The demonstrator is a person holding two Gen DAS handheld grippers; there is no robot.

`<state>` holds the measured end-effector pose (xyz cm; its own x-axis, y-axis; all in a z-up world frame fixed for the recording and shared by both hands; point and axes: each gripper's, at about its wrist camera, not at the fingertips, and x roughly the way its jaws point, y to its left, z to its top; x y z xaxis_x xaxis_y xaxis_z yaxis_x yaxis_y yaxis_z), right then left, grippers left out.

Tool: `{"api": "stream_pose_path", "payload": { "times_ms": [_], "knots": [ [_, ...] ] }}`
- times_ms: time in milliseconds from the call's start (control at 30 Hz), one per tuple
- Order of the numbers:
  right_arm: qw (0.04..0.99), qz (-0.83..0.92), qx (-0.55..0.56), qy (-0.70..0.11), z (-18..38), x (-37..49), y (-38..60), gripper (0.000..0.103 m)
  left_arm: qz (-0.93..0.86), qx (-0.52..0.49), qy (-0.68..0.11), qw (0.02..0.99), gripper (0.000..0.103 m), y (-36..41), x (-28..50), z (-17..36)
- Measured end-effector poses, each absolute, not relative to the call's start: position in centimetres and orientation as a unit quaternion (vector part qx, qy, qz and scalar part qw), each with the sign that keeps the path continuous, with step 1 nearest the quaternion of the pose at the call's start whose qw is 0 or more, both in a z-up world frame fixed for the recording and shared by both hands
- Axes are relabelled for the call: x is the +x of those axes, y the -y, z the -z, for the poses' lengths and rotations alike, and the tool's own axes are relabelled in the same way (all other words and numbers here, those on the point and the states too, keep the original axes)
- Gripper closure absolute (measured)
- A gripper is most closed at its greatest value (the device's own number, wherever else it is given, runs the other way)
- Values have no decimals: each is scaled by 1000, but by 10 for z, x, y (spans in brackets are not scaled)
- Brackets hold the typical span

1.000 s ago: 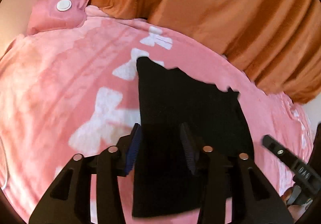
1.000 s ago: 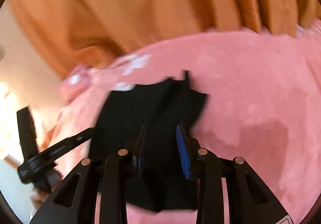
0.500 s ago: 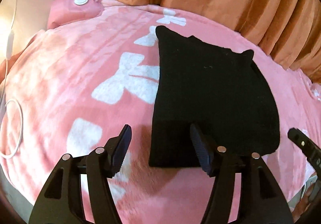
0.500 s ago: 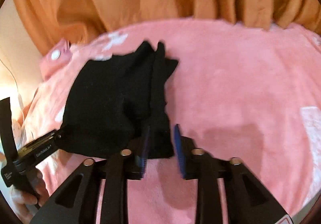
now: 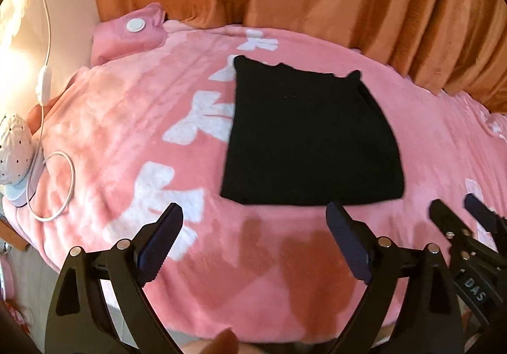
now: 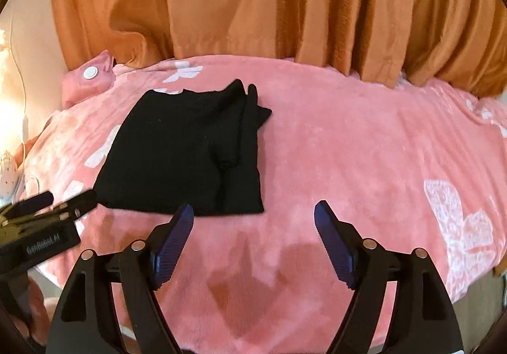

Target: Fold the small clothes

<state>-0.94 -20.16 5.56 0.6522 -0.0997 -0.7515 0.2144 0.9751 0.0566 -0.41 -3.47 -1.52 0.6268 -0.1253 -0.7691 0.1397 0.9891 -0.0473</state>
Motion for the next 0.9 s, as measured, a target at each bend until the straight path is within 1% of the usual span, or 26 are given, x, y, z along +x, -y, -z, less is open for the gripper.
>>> {"api": "stream_pose_path", "payload": {
  "times_ms": [100,133,200,433,900],
  "knots": [
    [898,81,95,-421,-51,-14,203,27,88,11,-430,899,14,47,-14,17],
    [896,80,99,-425,-50,-16,203,27,84,10,-432,898,16,50,-16,18],
    [894,85,102,-429,-48,-20,202,27,63,9,-431,900,16,53,-19,20],
    [889,86,80,-444,-44,-16,199,27,52,46,-428,901,16,58,-20,20],
    [888,84,67,-447,-42,-14,194,27,39,71,-436,896,18,58,-17,24]
  ]
}}
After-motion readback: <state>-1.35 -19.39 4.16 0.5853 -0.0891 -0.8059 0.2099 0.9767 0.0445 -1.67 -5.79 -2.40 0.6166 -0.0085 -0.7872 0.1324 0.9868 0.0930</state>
